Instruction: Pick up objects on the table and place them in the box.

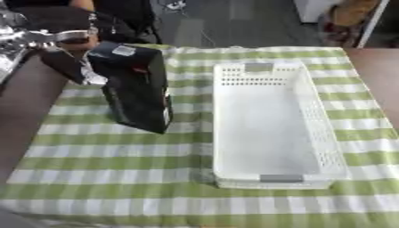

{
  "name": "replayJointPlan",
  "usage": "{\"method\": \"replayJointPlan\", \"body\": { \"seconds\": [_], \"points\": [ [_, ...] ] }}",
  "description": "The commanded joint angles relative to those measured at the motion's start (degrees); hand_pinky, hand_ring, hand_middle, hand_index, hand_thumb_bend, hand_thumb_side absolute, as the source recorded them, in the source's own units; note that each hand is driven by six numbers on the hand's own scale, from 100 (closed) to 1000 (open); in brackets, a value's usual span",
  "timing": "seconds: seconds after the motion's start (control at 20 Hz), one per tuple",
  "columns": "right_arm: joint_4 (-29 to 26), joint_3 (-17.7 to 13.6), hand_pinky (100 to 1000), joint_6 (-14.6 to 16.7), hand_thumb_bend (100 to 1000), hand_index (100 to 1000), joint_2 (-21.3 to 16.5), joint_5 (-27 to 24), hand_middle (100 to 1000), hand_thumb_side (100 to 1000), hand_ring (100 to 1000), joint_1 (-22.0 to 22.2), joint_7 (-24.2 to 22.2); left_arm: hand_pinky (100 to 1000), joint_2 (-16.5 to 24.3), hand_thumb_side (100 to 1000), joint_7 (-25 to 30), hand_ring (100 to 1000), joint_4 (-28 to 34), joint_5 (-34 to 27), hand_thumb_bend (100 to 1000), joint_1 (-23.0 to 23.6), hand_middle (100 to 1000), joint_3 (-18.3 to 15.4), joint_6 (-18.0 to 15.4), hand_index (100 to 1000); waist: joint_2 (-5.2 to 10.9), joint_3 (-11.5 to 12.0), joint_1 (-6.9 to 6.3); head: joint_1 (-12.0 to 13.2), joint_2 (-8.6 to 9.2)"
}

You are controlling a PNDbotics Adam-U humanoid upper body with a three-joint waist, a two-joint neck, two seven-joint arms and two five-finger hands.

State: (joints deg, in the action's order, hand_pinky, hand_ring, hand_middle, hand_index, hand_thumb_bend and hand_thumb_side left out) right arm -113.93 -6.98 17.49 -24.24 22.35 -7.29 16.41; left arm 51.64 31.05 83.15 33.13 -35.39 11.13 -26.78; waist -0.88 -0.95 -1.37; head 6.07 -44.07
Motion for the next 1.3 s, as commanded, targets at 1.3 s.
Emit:
{"method": "replayJointPlan", "body": {
  "seconds": [1.3],
  "points": [
    [-0.66,0.30,785,0.35,146,807,-2.02,-0.57,805,634,826,0.08,-0.75,938,-3.16,642,9.13,910,-12.52,3.73,1000,-11.78,918,5.35,-6.07,997,0.66,-0.49,-0.87,0.63,-0.05]
  ]
}}
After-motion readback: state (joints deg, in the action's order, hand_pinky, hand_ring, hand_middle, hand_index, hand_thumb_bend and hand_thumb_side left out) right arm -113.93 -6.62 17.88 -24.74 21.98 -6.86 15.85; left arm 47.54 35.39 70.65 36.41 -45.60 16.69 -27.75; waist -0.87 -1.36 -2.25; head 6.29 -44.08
